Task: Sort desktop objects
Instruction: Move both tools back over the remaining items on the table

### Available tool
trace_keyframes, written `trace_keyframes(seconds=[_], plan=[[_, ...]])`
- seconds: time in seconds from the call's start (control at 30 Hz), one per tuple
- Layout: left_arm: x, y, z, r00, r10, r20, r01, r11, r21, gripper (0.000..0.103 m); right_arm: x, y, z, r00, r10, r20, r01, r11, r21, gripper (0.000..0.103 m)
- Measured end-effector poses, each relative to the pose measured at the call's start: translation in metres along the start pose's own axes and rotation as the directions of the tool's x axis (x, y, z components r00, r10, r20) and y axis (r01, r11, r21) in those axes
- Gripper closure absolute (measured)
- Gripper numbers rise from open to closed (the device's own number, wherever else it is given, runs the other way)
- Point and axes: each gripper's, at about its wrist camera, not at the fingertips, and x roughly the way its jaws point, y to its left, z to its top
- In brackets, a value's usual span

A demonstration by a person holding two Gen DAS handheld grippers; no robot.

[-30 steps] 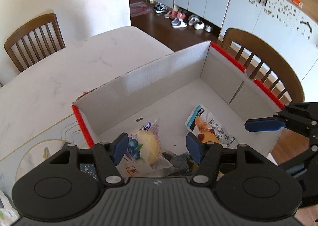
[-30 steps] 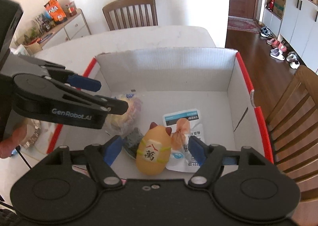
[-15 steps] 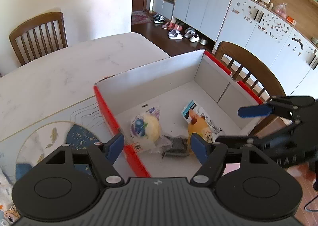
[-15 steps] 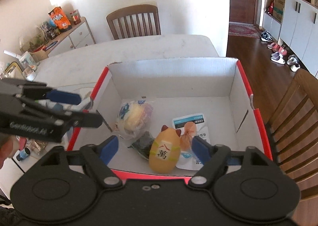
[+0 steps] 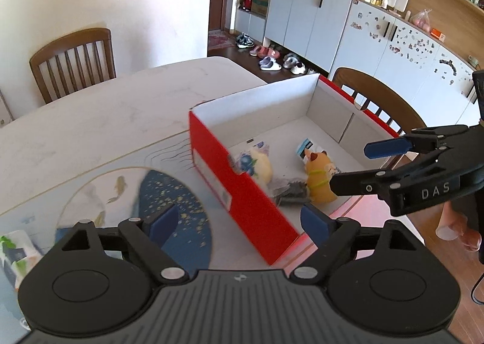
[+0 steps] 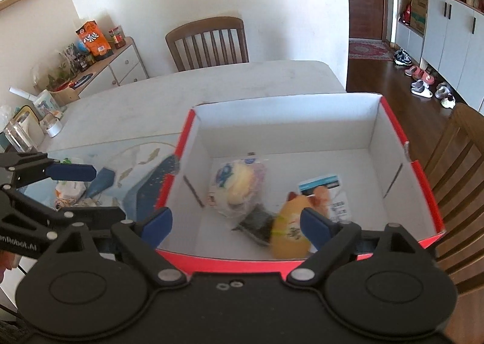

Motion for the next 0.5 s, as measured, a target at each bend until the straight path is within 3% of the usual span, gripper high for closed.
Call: trace_keyframes(seconds=[0.2, 0.3, 0.5], plan=[[-0.021, 0.023, -0.018, 1.0, -0.012, 0.018, 0.012, 1.0, -0.013, 0.013, 0.001, 0.032, -0.001, 1.0, -0.005, 0.02, 0.005, 1.0, 0.006, 0.005], [-0.031, 0.039, -0.028, 1.0, -0.004, 0.027, 0.005, 1.0, -0.026, 0.001, 0.001, 0.05, -0.003, 1.0, -0.008, 0.024, 0.008, 1.0, 0.0, 0.005], [-0.052, 0.072, -0.052, 0.999, 0.023, 0.043, -0.02, 0.998, -0.063, 0.001, 0.005, 0.088, -0.007, 1.0, -0.005, 0.023, 0.006, 1.0, -0.006, 0.004]])
